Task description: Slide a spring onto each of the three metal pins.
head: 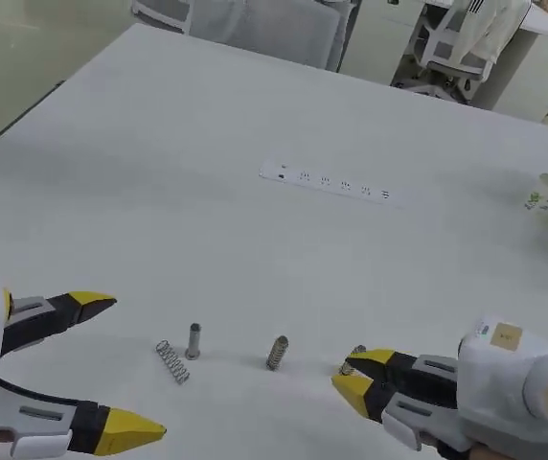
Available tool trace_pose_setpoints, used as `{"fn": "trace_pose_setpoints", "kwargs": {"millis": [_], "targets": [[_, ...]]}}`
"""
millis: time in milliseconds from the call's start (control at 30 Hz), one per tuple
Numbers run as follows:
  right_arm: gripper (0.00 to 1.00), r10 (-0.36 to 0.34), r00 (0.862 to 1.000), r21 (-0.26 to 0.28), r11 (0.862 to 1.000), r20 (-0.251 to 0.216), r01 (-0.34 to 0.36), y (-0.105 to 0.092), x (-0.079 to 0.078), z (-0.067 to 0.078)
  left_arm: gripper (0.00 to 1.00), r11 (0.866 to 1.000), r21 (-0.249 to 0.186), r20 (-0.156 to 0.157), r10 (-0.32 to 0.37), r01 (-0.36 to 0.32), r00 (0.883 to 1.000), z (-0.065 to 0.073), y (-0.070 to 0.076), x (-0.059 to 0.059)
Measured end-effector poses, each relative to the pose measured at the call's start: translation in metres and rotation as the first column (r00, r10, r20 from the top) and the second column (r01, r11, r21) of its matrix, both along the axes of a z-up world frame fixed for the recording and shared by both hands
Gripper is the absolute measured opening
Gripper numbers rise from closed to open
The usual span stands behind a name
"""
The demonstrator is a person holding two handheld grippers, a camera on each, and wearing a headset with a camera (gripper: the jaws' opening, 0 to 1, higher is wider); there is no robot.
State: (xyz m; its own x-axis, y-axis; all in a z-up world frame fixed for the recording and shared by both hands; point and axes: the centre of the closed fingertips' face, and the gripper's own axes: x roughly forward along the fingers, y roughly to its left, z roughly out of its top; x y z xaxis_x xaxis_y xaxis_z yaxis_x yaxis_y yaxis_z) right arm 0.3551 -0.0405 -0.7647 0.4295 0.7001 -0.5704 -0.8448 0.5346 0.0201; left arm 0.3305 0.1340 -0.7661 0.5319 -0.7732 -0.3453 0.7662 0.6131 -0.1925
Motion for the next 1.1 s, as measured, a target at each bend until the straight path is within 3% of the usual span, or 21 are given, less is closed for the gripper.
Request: {"fn": "trace_pose_setpoints", "kwargs": {"millis": [233,600,933,1100], "targets": [[0.13,-0.009,1.000,-0.001,1.000,-0.013,0.009,0.000,-0.004,-0.004,0.96,1.000,0.000,0.000,-0.003,0.003,1.000,0.001,-0.002,-0.002],[0.12,0.038,0.999,0.013,0.999,-0.012,-0.038,0.030,-0.009,-0.003,0.96,1.000,0.010,-0.004,0.005,-0.005,1.000,0.000,0.000,-0.003],[0.12,0.159,0.987,0.040,0.986,-0.002,-0.159,0.098,-0.024,-0.003,0.96,1.000,0.017,-0.008,0.006,-0.006,1.000,-0.002,0.001,-0.005],[0.11,0.208,0.978,0.047,0.977,0.002,-0.208,0.122,-0.025,0.000,0.96,1.000,0.020,-0.003,0.010,-0.010,1.000,-0.001,0.004,-0.004]]}}
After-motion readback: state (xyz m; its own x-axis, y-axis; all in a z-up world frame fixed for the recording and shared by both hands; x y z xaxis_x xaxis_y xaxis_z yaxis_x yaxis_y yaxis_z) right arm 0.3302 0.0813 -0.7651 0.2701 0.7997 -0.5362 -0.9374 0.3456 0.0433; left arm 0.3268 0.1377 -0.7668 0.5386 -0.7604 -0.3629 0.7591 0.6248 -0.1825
